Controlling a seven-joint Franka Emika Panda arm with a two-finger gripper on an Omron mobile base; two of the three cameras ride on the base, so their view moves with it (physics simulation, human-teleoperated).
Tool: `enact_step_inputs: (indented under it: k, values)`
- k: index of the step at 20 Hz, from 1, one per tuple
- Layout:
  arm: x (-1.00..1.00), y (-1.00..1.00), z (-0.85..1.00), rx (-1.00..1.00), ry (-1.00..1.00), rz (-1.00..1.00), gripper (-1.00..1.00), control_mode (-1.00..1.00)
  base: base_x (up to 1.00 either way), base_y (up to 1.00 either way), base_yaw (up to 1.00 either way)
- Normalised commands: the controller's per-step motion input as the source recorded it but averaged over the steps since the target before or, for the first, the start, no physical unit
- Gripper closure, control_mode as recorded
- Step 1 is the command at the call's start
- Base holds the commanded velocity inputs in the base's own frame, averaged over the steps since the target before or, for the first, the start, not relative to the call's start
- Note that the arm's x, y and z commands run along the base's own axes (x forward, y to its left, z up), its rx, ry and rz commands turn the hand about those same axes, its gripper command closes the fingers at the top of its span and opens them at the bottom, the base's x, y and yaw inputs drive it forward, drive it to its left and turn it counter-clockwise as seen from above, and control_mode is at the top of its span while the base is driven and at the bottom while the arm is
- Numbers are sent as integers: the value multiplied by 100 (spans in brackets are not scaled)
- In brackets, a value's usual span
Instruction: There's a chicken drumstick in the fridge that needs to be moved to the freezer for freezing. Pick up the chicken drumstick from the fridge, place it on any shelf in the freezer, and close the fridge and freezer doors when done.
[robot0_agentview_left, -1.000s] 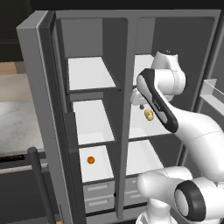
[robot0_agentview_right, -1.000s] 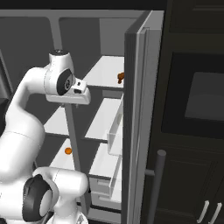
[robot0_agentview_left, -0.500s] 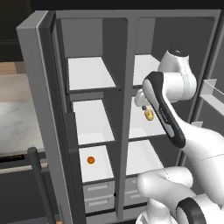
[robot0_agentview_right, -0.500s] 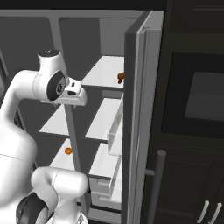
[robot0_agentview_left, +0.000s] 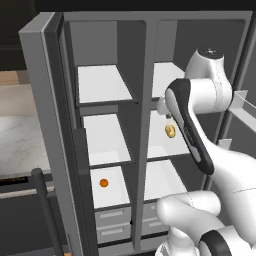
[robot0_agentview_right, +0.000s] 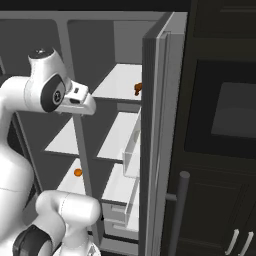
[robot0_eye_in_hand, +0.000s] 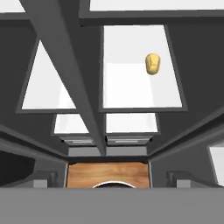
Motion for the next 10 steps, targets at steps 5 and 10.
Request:
enact_step_inputs:
  k: [5,10]
  values:
    - [0,-15,41,-6,-1,-14,-100,-100,0,0,0]
    - [1,-17,36,-4,0,-10,-100,-100,0,0,0]
